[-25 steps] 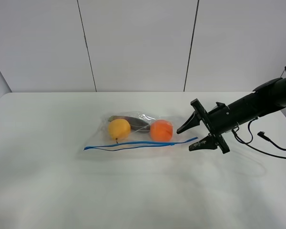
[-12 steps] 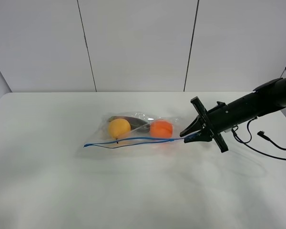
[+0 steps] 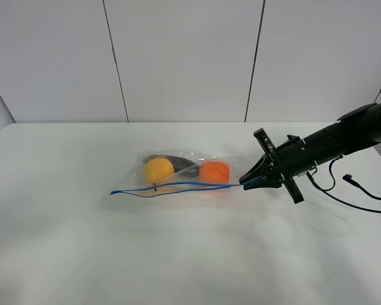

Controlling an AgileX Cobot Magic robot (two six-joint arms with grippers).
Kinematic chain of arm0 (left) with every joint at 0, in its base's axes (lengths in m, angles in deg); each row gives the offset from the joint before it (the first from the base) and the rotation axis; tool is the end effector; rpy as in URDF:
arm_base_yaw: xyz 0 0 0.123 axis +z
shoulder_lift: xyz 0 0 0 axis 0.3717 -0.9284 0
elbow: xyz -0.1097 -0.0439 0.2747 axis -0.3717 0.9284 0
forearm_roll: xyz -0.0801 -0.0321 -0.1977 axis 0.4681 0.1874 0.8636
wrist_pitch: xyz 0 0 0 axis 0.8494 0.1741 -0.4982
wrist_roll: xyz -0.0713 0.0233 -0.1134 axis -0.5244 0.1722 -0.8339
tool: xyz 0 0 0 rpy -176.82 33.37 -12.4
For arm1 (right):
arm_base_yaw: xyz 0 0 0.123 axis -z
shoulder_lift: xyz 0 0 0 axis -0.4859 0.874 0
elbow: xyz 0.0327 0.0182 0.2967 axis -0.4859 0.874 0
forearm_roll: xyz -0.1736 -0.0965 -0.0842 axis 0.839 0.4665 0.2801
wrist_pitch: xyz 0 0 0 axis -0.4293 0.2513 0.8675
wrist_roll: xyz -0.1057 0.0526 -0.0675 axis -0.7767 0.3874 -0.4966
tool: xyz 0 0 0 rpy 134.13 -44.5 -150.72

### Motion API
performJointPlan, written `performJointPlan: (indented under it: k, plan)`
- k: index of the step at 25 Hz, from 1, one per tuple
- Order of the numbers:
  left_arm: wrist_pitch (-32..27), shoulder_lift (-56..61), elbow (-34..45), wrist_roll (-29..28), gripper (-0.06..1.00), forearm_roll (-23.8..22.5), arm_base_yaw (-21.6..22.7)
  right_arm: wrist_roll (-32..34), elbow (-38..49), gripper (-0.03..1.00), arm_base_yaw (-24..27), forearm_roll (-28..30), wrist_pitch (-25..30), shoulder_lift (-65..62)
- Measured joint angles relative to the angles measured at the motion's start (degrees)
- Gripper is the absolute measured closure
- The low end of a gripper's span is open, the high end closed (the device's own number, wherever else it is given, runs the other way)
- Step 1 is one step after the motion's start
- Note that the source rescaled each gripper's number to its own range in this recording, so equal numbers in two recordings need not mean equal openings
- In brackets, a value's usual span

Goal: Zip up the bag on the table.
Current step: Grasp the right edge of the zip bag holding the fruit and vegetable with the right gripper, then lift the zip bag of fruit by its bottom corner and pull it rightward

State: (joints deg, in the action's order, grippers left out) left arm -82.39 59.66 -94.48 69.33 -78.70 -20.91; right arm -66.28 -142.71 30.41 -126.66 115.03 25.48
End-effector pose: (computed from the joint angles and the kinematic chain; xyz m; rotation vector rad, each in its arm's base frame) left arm -0.0123 -0.0053 0.2373 -0.0140 2.0499 -0.0410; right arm 0.3315 0.0990 0.1524 -0.6322 -2.6089 -1.2743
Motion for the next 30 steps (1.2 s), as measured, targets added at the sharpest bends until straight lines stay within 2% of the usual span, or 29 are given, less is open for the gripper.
performJointPlan:
  k: [3, 6, 8, 17, 30]
  plan:
    - [0.0, 0.0, 0.0, 0.0, -0.06, 0.0, 0.0, 0.0, 0.0, 0.84, 0.0, 0.0, 0.0, 0.0]
    - [0.0, 0.0, 0.0, 0.0, -0.06, 0.0, 0.0, -0.5, 0.0, 0.94, 0.0, 0.0, 0.0, 0.0]
    - [0.0, 0.0, 0.0, 0.0, -0.06, 0.0, 0.0, -1.0, 0.0, 0.96, 0.0, 0.0, 0.0, 0.0]
    - [0.0, 0.0, 0.0, 0.0, -0.06, 0.0, 0.0, -4.6, 0.0, 0.97, 0.0, -1.0, 0.4, 0.0]
    - [0.0, 0.0, 0.0, 0.0, -0.06, 0.0, 0.0, -14.2, 0.0, 0.97, 0.0, -11.3, 6.1, -0.1]
